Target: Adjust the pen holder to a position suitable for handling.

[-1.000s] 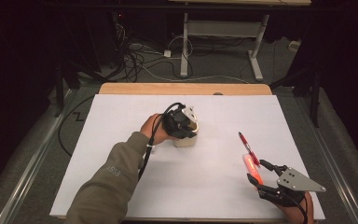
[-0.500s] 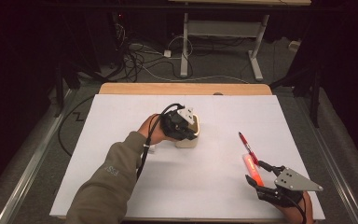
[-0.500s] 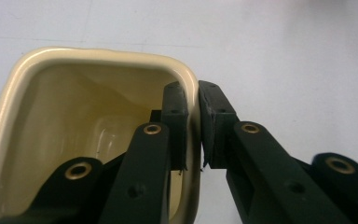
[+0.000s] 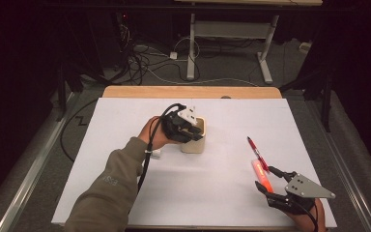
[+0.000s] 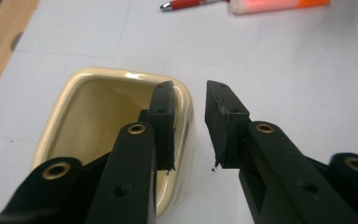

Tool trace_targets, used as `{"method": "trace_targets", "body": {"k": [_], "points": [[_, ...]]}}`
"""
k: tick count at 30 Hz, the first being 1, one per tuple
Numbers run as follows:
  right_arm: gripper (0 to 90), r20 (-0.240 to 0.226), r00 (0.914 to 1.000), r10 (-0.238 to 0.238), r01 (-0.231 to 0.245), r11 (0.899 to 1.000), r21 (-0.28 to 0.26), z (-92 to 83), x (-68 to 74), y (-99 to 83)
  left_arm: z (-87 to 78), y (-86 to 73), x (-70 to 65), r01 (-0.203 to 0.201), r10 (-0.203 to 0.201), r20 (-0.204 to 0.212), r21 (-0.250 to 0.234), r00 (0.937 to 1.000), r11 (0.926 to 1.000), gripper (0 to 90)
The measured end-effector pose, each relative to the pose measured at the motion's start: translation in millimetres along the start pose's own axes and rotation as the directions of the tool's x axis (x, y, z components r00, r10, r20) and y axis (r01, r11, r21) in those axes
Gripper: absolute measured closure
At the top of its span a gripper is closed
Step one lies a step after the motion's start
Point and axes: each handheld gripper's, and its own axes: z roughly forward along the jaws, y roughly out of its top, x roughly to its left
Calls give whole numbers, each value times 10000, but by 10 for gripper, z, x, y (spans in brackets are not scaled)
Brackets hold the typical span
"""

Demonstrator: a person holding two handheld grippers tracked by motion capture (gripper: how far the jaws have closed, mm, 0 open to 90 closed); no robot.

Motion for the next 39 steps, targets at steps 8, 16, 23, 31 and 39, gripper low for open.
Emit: {"method": "trace_targets", "body": {"k": [8,16,23,31,39], "points": [[356,45,10000,1,-1,10000,-29,-3,-11,1,-212,-96,-192,-80,-9,-1138,-773,9935,9970,664],[356,116,9999,57,-57,10000,-22,-10,-19,0,-319,-259,-356,-163,-95,-2385,-1063,9711,9942,564],[356,144,9999,79,-79,10000,3,-10,-24,-1,-354,-429,-514,-238,-184,-3233,-1261,9461,9917,405],[355,130,9999,68,-68,10000,4,-11,-21,0,-457,-728,-739,-326,-605,-4024,-2206,9134,9748,273],[356,193,9998,72,-73,10000,41,-15,-24,2,-527,-1115,-971,-86,-1080,-4471,-2509,8880,9680,249]]}}
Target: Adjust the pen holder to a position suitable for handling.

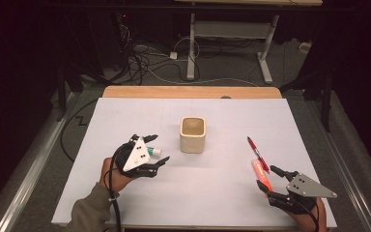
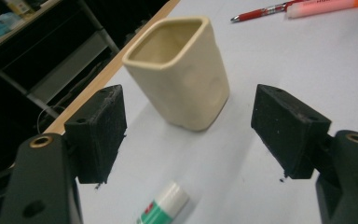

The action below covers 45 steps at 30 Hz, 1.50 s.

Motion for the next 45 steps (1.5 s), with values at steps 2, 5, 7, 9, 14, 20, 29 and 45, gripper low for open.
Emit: {"method": "trace_targets", "body": {"k": [2,5,7,9,14,20,29,45], "points": [[356,-22,10000,-24,24,10000,-3,0,4,3,-60,-98,-25,198,-198,-58,-3,9998,9998,238],[356,-41,10000,-50,50,10000,-4,3,6,5,-122,-234,-64,261,-254,-231,296,9994,9992,233],[355,-40,10000,-83,83,10000,20,7,10,6,-152,-302,-85,332,-321,-257,436,9992,9985,227],[354,-52,9999,-91,91,10000,22,7,10,5,-177,-368,-105,483,-473,-205,536,9987,9974,224],[353,-81,9999,-120,120,9999,-22,-4,4,13,-216,-548,-196,781,-769,-171,934,9969,9926,219],[347,-220,9989,-425,426,9991,61,-14,6,23,-273,-785,-306,1322,-1289,-322,1475,9911,9802,201],[333,-264,9989,-383,382,9993,-44,74,36,24,-358,-927,-394,1881,-1875,-230,2057,9820,9603,178],[268,-770,9960,-450,444,9990,-92,160,57,55,-368,-986,-382,1698,-1660,-359,2366,9855,9567,186]]}}
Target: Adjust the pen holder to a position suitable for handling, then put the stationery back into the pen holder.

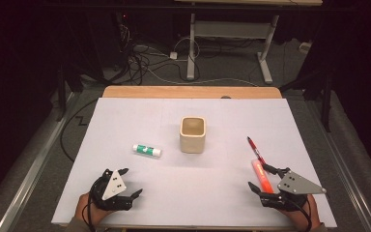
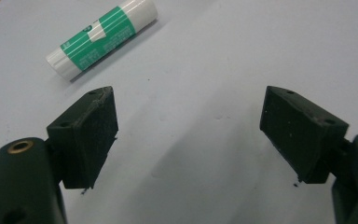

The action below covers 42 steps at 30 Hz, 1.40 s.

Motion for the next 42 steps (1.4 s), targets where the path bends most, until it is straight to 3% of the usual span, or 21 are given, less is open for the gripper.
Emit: {"method": "trace_targets", "body": {"k": [14,24,28,30,37,42], "points": [[266,-207,9998,10,-5,9998,211,27,38,-41,92,60,78,-98,93,147,311,9998,9995,194],[257,-607,9980,-170,180,9997,156,38,89,-28,102,277,258,-720,722,-30,491,9974,9962,202],[258,-469,9987,-221,235,9993,285,32,82,-33,120,372,311,-944,949,-140,363,9954,9949,201],[260,-147,9999,-6,14,9988,496,36,55,-47,148,415,342,-1043,1045,-41,345,9945,9939,201],[260,45,10000,63,-66,9977,680,42,38,-63,270,614,470,-1616,1603,265,608,9867,9850,202],[262,192,9996,229,-244,9963,822,49,16,-79,383,783,587,-2223,2166,656,980,9740,9700,202]]}}
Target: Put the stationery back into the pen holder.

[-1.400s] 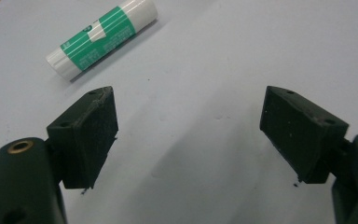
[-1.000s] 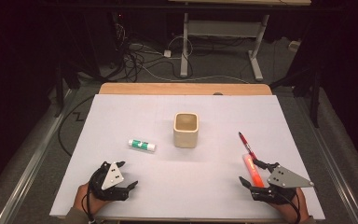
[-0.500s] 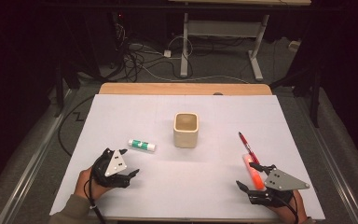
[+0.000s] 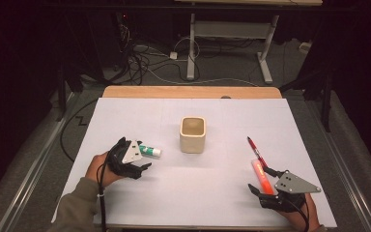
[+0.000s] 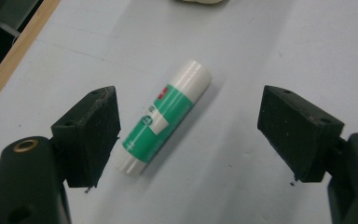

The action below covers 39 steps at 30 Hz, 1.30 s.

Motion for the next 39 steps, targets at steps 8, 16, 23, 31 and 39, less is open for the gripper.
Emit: {"method": "trace_targets", "body": {"k": [8,16,23,31,39], "points": [[262,-305,9995,1,-2,10000,-41,10,0,-11,238,243,262,-576,501,915,814,9945,9950,203],[263,-512,9987,5,-6,10000,-3,3,1,-29,530,363,434,-1127,667,2130,2118,9748,9708,275],[263,-802,9968,67,-75,9999,-97,-7,-2,-48,687,411,522,-2046,994,3207,3134,9420,9273,376],[263,-1078,9942,-28,10,9999,-161,-5,11,-54,747,464,531,-2735,1372,3943,3139,9087,9092,578],[260,-1108,9938,-116,95,9998,-195,-10,27,-44,737,496,499,-3171,1758,4041,3153,8976,8945,628]]}}
